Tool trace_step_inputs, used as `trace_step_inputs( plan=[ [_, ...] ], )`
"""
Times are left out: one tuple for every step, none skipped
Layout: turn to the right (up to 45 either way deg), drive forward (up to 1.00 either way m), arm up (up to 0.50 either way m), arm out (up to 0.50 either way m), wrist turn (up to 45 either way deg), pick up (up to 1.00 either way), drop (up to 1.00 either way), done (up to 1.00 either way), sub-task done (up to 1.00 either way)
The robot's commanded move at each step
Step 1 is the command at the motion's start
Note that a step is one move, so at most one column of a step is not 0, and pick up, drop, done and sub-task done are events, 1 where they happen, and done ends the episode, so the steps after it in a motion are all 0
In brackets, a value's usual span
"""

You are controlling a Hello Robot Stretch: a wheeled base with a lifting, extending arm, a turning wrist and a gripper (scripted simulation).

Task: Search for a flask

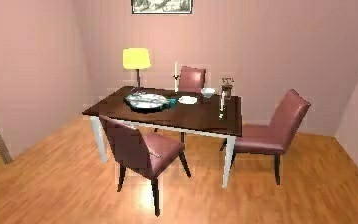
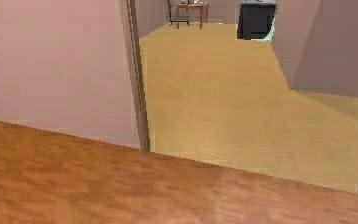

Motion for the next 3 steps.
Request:
trace_step_inputs(
  plan=[
    [45.0,0.0,0.0,0.0,0.0,0.0,0.0,0.0,0.0],
    [45.0,0.0,0.0,0.0,0.0,0.0,0.0,0.0,0.0],
    [15.0,0.0,0.0,0.0,0.0,0.0,0.0,0.0,0.0]
  ],
)
